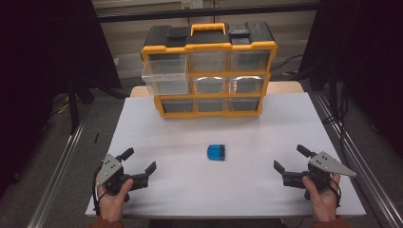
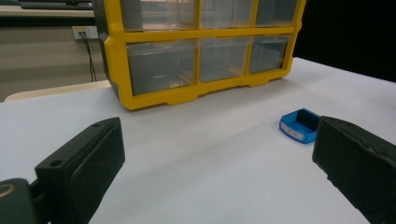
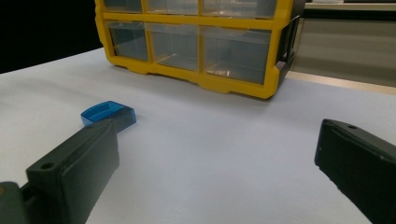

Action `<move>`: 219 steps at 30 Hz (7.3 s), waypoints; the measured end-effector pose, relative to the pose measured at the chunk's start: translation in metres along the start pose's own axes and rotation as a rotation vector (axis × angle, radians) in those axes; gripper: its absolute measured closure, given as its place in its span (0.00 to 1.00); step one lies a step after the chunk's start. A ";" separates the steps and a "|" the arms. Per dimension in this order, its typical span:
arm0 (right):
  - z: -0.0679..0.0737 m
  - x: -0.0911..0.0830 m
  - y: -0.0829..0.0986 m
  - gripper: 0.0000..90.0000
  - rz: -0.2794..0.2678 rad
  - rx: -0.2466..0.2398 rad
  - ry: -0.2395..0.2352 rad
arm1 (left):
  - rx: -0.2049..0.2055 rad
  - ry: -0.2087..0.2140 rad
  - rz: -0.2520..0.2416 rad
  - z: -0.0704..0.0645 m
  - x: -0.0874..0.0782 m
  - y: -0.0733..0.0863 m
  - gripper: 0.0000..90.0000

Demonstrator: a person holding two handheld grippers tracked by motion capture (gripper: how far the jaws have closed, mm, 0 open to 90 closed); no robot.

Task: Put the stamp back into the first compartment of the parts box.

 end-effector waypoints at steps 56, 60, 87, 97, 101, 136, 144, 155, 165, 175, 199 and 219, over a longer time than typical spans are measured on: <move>0.013 0.008 0.006 0.01 0.038 -0.013 -0.088 | 0.094 0.207 0.147 -0.036 0.047 -0.014 0.02; 0.014 0.008 0.006 0.01 0.039 -0.018 -0.095 | 0.117 0.236 0.176 -0.038 0.052 -0.012 0.03; 0.015 0.010 0.005 0.01 0.035 -0.011 -0.098 | 0.170 0.332 0.162 -0.069 0.105 -0.052 0.04; 0.013 0.011 0.005 0.01 0.035 -0.006 -0.096 | 0.197 0.355 0.213 -0.072 0.125 -0.065 0.04; 0.014 0.011 0.005 0.01 0.036 -0.005 -0.098 | 0.211 0.331 0.225 -0.070 0.132 -0.070 0.03; 0.015 0.012 0.006 0.01 0.051 -0.011 -0.110 | 0.459 0.548 0.621 -0.109 0.202 -0.049 0.05; 0.015 0.013 0.007 0.01 0.055 -0.012 -0.117 | 0.552 0.574 0.722 -0.116 0.204 -0.038 0.10; 0.015 0.013 0.007 0.01 0.055 -0.004 -0.109 | 0.605 0.591 0.755 -0.123 0.209 -0.027 0.17; 0.015 0.013 0.007 0.00 0.053 -0.017 -0.107 | 0.652 0.598 0.777 -0.122 0.217 -0.023 0.34; 0.016 0.013 0.007 0.00 0.057 -0.017 -0.108 | 0.641 0.601 0.766 -0.123 0.219 -0.021 0.44; 0.015 0.013 0.007 0.00 0.053 -0.020 -0.112 | 0.515 0.595 0.684 -0.118 0.205 -0.038 0.46; 0.015 0.012 0.007 0.00 0.048 -0.015 -0.111 | 0.461 0.579 0.531 -0.104 0.159 -0.066 0.46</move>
Point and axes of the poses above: each handheld gripper's, and its own axes: x roughly forward along the jaws, y roughly out of its underside, z roughly to its left, the point moved 7 cm from there along x, roughly forward along the jaws, and after that the axes turned 11 degrees about z, right-handed, at the moved point
